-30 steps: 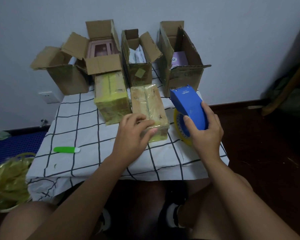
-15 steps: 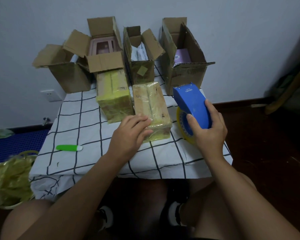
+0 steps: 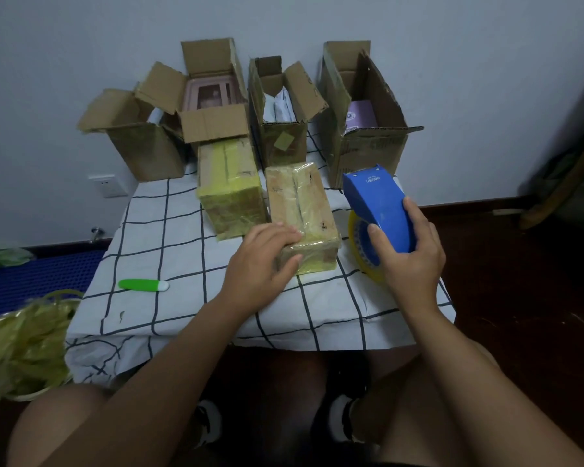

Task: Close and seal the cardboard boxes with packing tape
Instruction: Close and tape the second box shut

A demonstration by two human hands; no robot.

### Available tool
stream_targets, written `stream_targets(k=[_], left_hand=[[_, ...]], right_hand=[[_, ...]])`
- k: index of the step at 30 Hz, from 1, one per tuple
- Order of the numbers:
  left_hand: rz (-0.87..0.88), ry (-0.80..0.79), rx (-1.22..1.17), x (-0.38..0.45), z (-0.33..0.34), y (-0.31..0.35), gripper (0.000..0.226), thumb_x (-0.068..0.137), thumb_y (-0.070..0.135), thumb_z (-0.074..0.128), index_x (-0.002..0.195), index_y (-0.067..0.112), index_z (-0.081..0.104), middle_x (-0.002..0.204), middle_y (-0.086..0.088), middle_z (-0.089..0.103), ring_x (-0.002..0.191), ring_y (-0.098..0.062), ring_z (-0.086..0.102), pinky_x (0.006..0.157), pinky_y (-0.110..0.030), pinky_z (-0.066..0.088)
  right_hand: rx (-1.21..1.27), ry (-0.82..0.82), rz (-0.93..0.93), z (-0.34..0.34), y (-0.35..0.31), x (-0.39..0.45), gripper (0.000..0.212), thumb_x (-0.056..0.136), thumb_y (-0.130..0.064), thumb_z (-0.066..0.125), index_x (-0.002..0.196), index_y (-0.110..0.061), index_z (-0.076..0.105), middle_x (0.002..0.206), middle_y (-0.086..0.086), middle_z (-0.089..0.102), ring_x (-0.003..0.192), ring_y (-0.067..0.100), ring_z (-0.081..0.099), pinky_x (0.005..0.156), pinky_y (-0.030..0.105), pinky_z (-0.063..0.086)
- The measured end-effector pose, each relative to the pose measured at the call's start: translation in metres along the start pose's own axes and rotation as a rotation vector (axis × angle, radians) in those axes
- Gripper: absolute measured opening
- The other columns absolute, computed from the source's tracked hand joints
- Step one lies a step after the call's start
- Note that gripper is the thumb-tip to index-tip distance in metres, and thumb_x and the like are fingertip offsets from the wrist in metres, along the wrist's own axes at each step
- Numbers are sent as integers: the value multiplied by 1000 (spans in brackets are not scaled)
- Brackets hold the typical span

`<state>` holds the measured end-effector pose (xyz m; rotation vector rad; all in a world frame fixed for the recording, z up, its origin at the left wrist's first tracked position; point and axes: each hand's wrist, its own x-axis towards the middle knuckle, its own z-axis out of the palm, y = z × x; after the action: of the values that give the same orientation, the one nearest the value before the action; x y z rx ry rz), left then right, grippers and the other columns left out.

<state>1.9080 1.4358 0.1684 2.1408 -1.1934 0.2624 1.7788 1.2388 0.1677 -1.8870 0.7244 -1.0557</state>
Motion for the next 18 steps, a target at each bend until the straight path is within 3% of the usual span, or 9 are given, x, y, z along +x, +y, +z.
stream_targets(k=[4, 11, 18], left_hand=[[-41, -116, -85, -4, -16, -7, 51, 94, 48, 44, 135, 21, 57, 141, 11, 52, 137, -4, 38, 108, -27, 32], [16, 19, -39, 4, -1, -6, 30, 95, 35, 56, 108, 13, 72, 116, 4, 70, 117, -17, 58, 99, -26, 42], [20, -7, -70, 3, -2, -12, 33, 93, 38, 57, 114, 15, 71, 122, 7, 67, 121, -14, 54, 99, -26, 42]], right_hand=[[-8, -10, -10, 0, 1, 0, 64, 85, -36, 76, 143, -28, 49, 111, -7, 47, 95, -17, 48, 77, 12, 42], [-5, -11, -8, 0, 2, 0, 64, 85, -39, 74, 143, -29, 49, 114, -10, 46, 98, -15, 49, 82, 20, 46], [-10, -6, -10, 1, 1, 0, 63, 86, -34, 76, 143, -27, 50, 114, -9, 47, 98, -15, 49, 79, 13, 42]])
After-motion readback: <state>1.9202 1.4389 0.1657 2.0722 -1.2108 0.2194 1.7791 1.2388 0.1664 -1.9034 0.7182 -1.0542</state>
